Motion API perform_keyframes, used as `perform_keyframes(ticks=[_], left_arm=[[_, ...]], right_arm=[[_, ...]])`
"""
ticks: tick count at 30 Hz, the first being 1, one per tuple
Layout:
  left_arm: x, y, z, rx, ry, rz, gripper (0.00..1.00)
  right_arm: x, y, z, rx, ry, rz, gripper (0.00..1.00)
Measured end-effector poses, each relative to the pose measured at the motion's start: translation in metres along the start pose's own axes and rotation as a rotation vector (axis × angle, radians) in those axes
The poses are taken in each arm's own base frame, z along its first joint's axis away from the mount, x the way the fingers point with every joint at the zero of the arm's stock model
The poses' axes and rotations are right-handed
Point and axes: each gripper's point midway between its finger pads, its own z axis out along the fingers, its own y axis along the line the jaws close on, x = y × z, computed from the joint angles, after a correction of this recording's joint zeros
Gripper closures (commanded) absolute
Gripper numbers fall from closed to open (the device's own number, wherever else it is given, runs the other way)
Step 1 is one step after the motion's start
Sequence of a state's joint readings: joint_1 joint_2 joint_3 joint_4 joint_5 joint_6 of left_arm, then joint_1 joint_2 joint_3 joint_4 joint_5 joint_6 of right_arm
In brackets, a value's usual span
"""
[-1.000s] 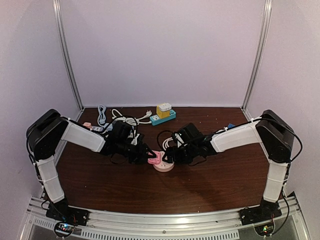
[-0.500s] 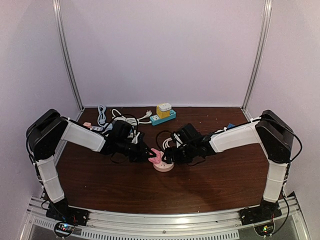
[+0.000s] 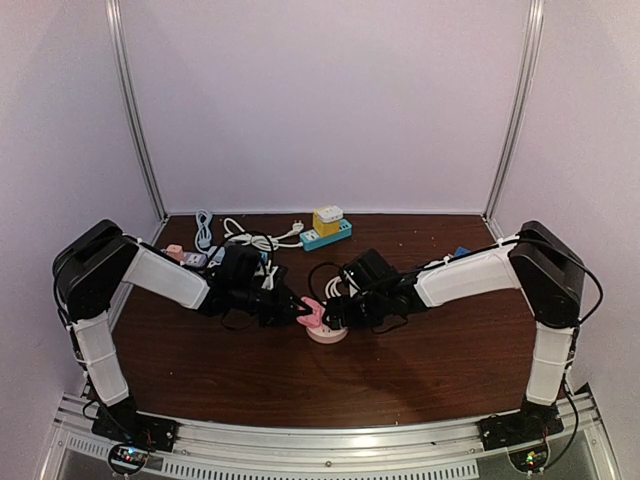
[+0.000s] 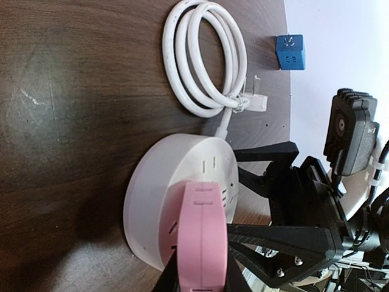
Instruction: Pull the plug off the socket
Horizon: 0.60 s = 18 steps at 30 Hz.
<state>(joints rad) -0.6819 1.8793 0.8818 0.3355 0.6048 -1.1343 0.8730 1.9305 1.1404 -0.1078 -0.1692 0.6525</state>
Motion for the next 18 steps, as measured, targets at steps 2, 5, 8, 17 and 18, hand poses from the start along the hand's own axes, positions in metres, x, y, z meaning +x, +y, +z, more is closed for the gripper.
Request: perform_keyframes(ticks=[2, 5, 8, 17, 18], left_arm=[[0.0005, 0.0006, -0.0004, 0.011, -0.009, -0.006, 1.00], [0.0013, 0.0005, -0.0011, 0.031, -0.020, -0.011, 1.00], [0.0022, 0.0016, -0.0023, 0.048, -0.035, -0.017, 1.00], [0.0052, 0.0038, -0.0073, 0.099, -0.075, -0.052, 1.00], [0.0051, 0.0036, -0.0076, 0.104, -0.078, -0.057, 1.00]], right_arm=[[0.0000, -0.0003, 0.0006, 0.007, -0.004, -0.002, 0.17], [-0.0011, -0.0009, 0.0020, 0.018, -0.010, -0.005, 0.18], [-0.0036, -0.0013, 0.0045, 0.028, -0.016, -0.003, 0.18], [-0.0088, -0.0040, 0.0095, 0.049, -0.037, 0.001, 0.18], [-0.0091, -0.0041, 0.0099, 0.050, -0.037, 0.001, 0.18]])
